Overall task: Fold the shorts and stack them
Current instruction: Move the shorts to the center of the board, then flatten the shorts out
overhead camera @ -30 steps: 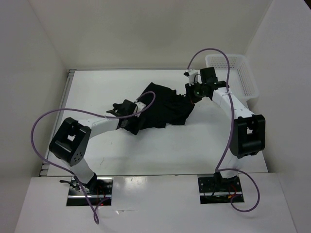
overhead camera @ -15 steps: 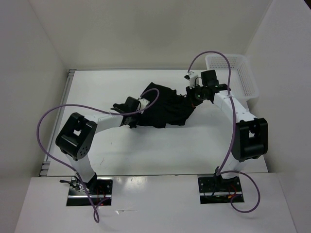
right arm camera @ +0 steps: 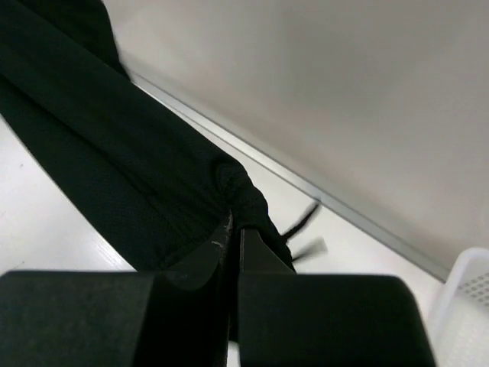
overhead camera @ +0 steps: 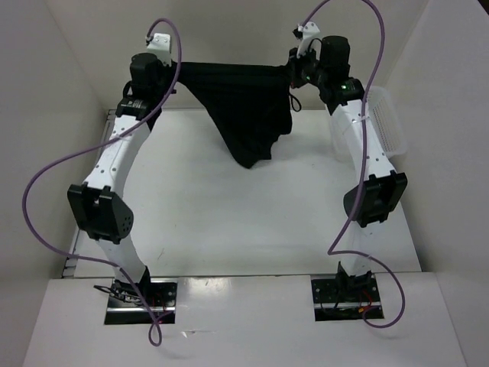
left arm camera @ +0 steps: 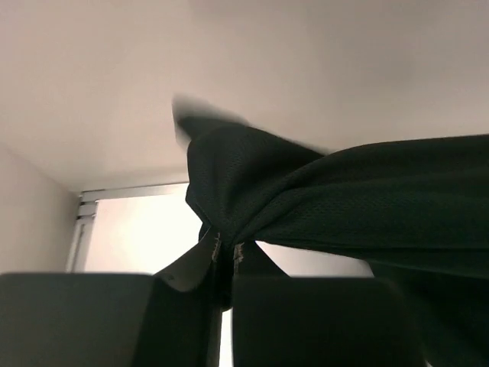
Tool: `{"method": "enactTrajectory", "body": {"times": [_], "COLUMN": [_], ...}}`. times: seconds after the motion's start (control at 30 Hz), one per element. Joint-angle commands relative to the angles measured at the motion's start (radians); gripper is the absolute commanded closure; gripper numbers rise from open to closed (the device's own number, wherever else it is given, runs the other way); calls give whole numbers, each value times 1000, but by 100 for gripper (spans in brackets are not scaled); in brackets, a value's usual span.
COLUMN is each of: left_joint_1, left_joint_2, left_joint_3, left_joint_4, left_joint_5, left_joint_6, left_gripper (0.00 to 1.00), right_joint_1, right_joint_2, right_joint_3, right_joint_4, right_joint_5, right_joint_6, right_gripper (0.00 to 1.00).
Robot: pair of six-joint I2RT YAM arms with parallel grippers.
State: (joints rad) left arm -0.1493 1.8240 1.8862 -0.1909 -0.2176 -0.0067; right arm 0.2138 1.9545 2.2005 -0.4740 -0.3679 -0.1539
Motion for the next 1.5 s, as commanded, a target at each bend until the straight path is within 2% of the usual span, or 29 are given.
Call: {"method": "enactTrajectory", "body": {"times": [0.0,0.07,0.13,0.17,0.2,0.23,0.37,0.4,0.47,0.53,0.6,0.73,0.83,0.9,1.03,1.13,1.27,1.4,1.47], "left_joint_1": [-6,-32,-64,-76,-103,-120,-222,-252,-262,-262,-262,-197,-124,-41,83,93,93,93,80], "left_joint_2": [-77,-143,-217,-245,-271,-322,-402,-413,-437,-451,-451,-407,-332,-274,-187,-118,-65,-37,-16], "left_joint_3": [-57,-134,-312,-384,-532,-602,-826,-847,-880,-900,-927,-927,-865,-784,-685,-665,-615,-553,-553], "left_joint_4": [-148,-179,-200,-212,-228,-243,-369,-445,-566,-590,-604,-512,-470,-470,-469,-469,-372,-393,-394], "left_joint_5": [-134,-147,-181,-192,-204,-204,-142,-114,-17,-2,-18,-58,-95,-34,105,190,286,481,494], "left_joint_6": [7,7,7,7,7,7,7,7,7,7,7,7,7,7,7,7,7,7,7], "left_gripper": [100,100,100,100,99,96,88,66,46,30,29,28,28,28,29,29,28,27,25], "right_joint_1": [-34,-25,-16,4,18,35,168,215,231,231,231,231,231,231,194,194,194,194,194], "right_joint_2": [-40,-77,-123,-140,-158,-195,-293,-314,-368,-394,-416,-427,-427,-437,-437,-437,-437,-437,-437], "right_joint_3": [21,-43,-108,-198,-250,-363,-680,-735,-861,-945,-990,-1039,-1061,-1096,-1124,-1124,-1124,-1133,-1133], "right_joint_4": [-11,-61,-138,-161,-188,-237,-324,-334,-354,-354,-345,-345,-345,-330,-330,-319,-310,-310,-301], "right_joint_5": [23,-43,-63,-63,-63,-54,32,46,57,105,145,185,234,299,282,271,271,271,271], "right_joint_6": [-62,-114,-218,-260,-306,-387,-544,-564,-588,-589,-630,-654,-693,-720,-730,-719,-710,-710,-710], "right_gripper": [100,100,100,100,100,100,100,100,100,100,100,100,100,100,100,100,100,100,100]}}
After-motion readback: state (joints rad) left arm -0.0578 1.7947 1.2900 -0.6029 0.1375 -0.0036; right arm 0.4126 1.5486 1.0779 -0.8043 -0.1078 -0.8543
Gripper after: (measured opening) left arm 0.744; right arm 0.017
